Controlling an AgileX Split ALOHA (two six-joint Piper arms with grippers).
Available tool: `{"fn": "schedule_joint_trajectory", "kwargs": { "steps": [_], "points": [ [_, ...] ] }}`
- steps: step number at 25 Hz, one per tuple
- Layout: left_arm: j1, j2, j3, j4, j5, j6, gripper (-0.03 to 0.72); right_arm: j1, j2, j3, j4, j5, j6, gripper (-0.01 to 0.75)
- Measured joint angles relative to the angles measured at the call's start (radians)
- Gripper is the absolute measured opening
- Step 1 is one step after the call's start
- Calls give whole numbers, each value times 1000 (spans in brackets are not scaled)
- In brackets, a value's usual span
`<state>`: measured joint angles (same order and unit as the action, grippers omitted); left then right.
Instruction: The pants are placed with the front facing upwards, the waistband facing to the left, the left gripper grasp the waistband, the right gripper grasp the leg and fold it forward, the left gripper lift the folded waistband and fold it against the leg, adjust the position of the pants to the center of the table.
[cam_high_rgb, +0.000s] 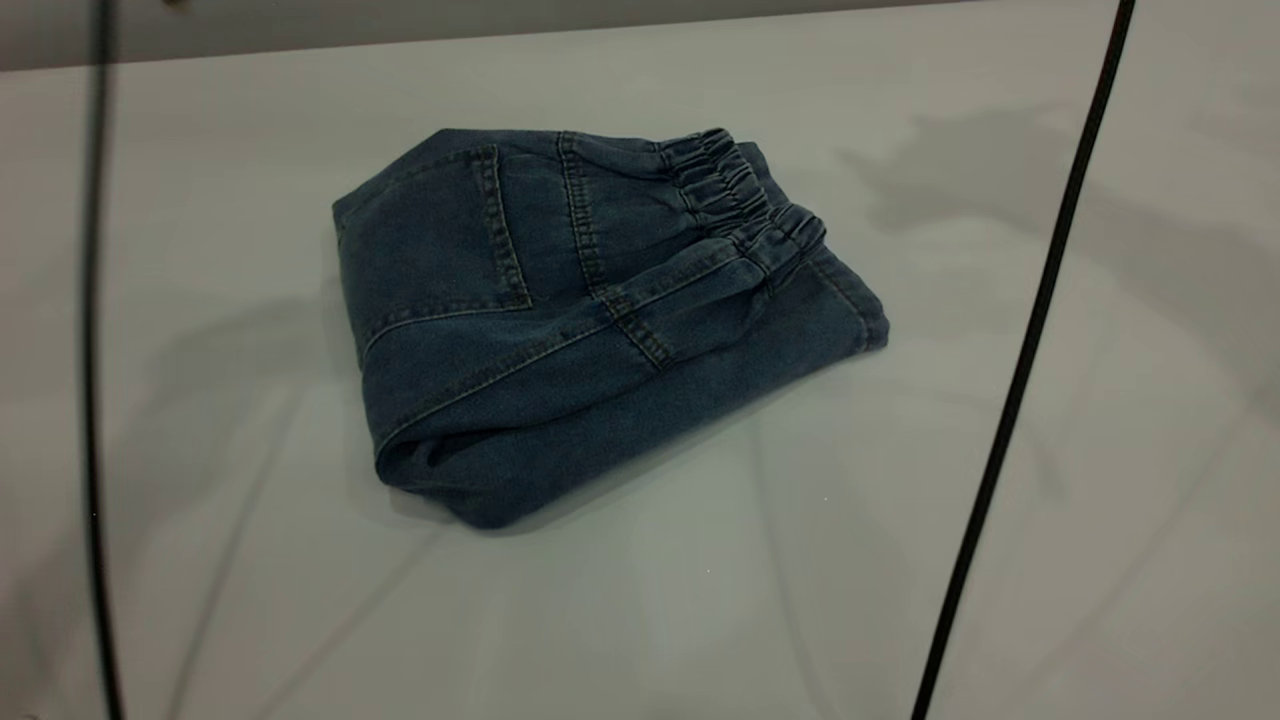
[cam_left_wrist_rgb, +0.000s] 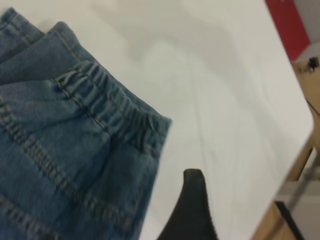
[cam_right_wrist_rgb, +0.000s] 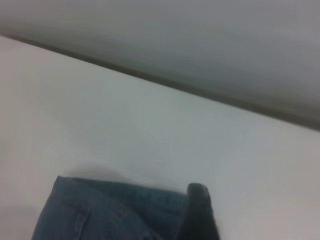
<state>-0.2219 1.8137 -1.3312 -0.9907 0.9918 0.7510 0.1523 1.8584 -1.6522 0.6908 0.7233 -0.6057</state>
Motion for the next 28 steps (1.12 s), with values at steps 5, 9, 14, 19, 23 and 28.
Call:
{"fn": "schedule_joint_trajectory", "kwargs": {
  "steps": [5, 9, 14, 19, 23, 28],
  "points": [
    [92, -171, 0, 42, 102, 0, 564, 62, 68, 1, 21, 142, 24, 479],
    [166, -312, 0, 36, 44, 0, 564, 170, 138, 1, -16, 179, 1, 479],
    [201, -448, 0, 32, -31, -2, 564, 324, 247, 0, -143, 97, 79, 479],
    [201, -481, 1, 38, -33, -2, 564, 448, 349, 0, -309, 57, 208, 479],
    [201, -476, 2, 55, -32, 2, 564, 508, 405, -1, -412, 16, 214, 479],
    [201, -476, 2, 53, -27, 29, 564, 524, 439, -1, -445, -109, 233, 479]
  ]
}}
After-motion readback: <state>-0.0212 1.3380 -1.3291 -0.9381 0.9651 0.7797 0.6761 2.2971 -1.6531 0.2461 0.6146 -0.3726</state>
